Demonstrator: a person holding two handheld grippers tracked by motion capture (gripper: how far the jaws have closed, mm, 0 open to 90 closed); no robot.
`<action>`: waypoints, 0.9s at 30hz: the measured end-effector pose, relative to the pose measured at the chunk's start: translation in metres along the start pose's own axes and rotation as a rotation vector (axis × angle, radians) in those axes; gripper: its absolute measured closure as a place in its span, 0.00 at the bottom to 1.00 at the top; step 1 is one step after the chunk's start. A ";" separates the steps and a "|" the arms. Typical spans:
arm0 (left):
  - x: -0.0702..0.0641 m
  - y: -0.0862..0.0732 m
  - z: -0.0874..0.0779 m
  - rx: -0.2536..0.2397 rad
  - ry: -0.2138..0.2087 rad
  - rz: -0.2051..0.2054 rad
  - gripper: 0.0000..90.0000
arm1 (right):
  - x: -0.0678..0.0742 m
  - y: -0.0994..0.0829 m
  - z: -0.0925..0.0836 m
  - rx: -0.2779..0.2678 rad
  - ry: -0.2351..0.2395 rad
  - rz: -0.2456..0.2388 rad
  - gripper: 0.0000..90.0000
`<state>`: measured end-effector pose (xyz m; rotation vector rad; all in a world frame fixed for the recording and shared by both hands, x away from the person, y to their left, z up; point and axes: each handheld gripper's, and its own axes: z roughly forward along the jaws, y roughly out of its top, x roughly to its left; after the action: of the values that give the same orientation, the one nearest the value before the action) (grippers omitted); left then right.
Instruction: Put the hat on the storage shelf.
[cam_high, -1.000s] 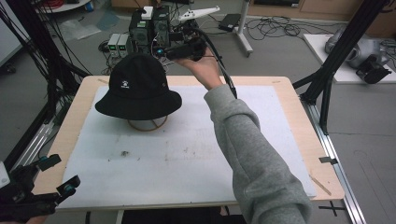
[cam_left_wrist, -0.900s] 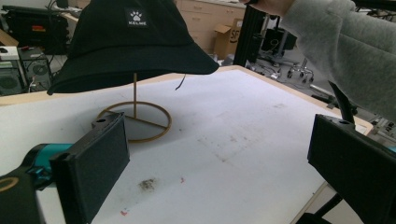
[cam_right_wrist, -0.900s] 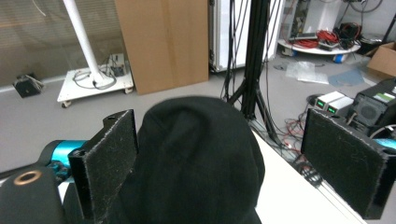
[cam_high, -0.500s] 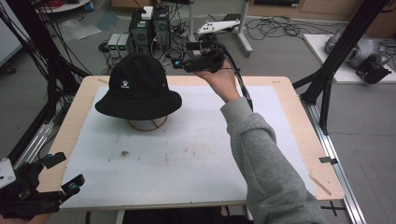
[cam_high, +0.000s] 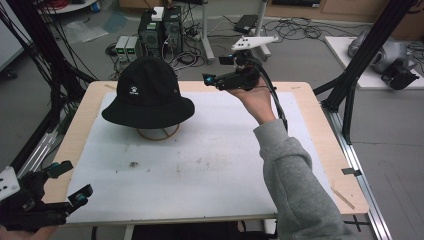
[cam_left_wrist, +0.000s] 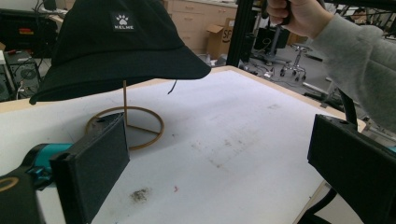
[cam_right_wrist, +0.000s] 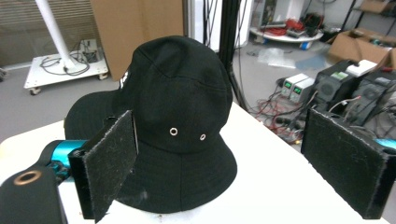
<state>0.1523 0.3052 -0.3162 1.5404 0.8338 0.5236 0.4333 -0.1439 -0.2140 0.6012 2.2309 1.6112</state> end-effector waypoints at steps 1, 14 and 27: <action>0.000 0.000 0.001 0.001 -0.001 -0.001 0.06 | 0.002 -0.002 -0.005 -0.029 -0.015 -0.007 0.11; 0.000 0.002 0.005 0.002 -0.008 0.003 0.06 | 0.007 -0.019 -0.042 -0.039 -0.046 0.018 0.11; 0.002 0.004 0.013 0.002 -0.020 0.007 0.06 | 0.006 -0.061 -0.091 -0.083 -0.092 0.054 0.11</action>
<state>0.1638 0.2981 -0.3141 1.5483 0.8145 0.5117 0.3746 -0.2321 -0.2441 0.7040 2.0885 1.6579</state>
